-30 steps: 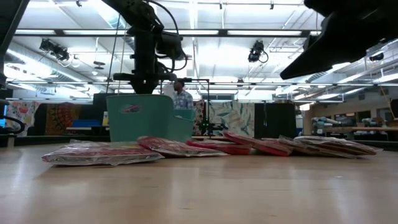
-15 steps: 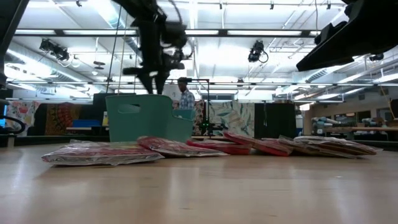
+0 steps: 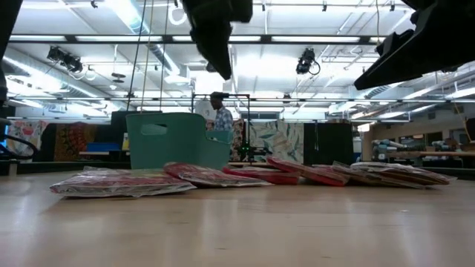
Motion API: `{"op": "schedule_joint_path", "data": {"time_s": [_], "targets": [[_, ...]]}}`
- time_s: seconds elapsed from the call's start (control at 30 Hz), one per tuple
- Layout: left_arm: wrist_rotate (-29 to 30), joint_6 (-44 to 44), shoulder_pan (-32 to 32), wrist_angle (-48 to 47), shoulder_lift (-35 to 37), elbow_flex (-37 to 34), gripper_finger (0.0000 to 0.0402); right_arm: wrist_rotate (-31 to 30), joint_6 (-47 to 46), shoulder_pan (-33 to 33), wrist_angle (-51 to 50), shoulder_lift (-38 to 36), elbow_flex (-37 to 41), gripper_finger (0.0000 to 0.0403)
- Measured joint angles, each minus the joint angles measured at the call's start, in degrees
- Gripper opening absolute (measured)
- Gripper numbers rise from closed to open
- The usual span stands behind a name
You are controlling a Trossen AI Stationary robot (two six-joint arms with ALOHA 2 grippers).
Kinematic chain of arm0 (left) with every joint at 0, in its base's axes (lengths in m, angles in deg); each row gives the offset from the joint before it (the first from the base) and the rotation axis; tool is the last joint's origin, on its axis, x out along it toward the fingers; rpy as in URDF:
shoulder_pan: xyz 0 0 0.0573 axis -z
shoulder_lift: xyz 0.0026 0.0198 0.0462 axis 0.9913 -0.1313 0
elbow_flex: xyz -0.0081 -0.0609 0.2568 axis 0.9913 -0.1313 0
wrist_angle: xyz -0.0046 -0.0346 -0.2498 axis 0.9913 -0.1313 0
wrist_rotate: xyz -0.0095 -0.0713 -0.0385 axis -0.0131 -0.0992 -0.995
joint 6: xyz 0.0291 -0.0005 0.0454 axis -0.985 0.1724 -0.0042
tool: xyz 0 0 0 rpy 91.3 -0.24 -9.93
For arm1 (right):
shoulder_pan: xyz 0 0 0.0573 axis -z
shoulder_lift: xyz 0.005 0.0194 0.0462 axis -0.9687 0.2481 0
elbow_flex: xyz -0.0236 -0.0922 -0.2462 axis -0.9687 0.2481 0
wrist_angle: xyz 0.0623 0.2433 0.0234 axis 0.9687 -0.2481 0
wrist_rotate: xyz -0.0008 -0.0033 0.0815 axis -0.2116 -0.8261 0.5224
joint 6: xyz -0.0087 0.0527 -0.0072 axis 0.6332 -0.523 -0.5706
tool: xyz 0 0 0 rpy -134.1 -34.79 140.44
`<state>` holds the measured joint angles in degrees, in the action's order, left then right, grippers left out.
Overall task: Sort popcorn bags into baskets
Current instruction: Put the red popcorn bag into the green bin
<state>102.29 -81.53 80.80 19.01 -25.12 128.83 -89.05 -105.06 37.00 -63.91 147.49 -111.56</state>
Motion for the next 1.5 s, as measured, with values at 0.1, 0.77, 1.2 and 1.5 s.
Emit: {"op": "schedule_joint_path", "data": {"time_s": [0.1,0.77,1.2,1.5], "targets": [[3.6,-1.07,3.86,0.36,0.0,0.0,0.0121,-0.06,0.83,0.0,-0.85,0.0,0.0,0.0174],[2.39,-25.07,9.03,31.27,-0.09,-16.98,0.0121,-5.8,0.85,6.4,-9.21,0.0,0.0,0.0174],[0.12,-31.18,5.74,38.81,-7.24,-18.45,0.0128,-6.07,0.84,7.26,-12.01,-5.98,0.0,0.0174],[8.4,-53.37,5.59,38.48,-12.95,-16.4,0.0128,-7.81,0.5,7.39,-13.28,-6.01,-0.02,0.0174]]}}
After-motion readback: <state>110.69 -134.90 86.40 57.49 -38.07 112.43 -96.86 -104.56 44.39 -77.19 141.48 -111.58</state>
